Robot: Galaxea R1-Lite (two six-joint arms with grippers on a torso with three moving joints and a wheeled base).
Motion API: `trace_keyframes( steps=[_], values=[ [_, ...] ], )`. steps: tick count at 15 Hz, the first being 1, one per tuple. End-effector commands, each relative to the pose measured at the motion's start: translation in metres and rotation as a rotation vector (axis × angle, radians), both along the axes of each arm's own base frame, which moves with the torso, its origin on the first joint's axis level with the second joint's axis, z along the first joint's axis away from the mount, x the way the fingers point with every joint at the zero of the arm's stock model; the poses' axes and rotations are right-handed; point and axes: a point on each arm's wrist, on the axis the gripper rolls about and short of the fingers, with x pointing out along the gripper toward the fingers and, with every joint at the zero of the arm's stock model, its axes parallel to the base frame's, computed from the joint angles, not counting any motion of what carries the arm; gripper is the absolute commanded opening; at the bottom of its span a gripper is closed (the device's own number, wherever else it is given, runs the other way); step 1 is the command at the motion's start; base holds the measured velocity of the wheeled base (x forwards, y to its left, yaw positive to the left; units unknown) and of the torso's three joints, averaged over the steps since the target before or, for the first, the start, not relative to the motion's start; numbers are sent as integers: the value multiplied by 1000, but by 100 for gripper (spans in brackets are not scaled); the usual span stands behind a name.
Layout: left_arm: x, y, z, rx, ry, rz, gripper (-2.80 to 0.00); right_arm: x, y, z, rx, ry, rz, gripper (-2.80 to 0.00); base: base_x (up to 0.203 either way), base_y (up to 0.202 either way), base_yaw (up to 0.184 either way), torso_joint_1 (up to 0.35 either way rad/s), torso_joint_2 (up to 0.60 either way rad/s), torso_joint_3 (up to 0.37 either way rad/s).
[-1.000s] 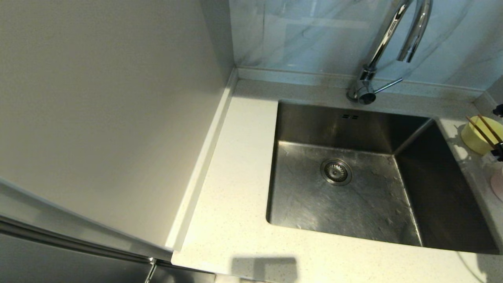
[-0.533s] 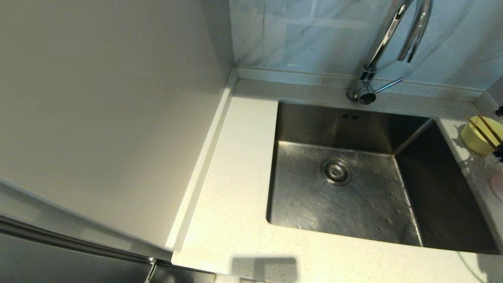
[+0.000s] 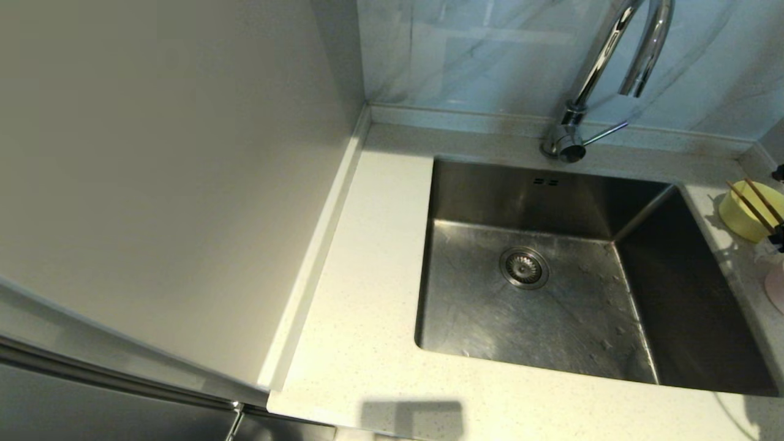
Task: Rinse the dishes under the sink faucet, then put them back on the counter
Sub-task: Put the chopsticks into the sink
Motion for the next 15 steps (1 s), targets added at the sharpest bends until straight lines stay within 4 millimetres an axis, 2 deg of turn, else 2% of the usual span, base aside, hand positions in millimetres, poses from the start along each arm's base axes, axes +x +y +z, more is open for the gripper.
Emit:
trace_keyframes(
  steps=[1, 6, 7, 15],
  values=[
    [0, 0, 0, -1, -3, 1, -280, 0, 0, -1, 0, 7, 2, 0, 0, 0, 0, 0, 0, 0],
    [0, 0, 0, -1, -3, 1, -280, -1, 0, -2, -1, 11, 4, 0, 0, 0, 0, 0, 0, 0],
    [0, 0, 0, -1, -3, 1, -280, 0, 0, -1, -1, 10, 4, -280, 0, 0, 0, 0, 0, 0],
    [0, 0, 0, -1, -3, 1, -280, -2, 1, -1, 1, 8, 3, -280, 0, 0, 0, 0, 0, 0]
  ],
)
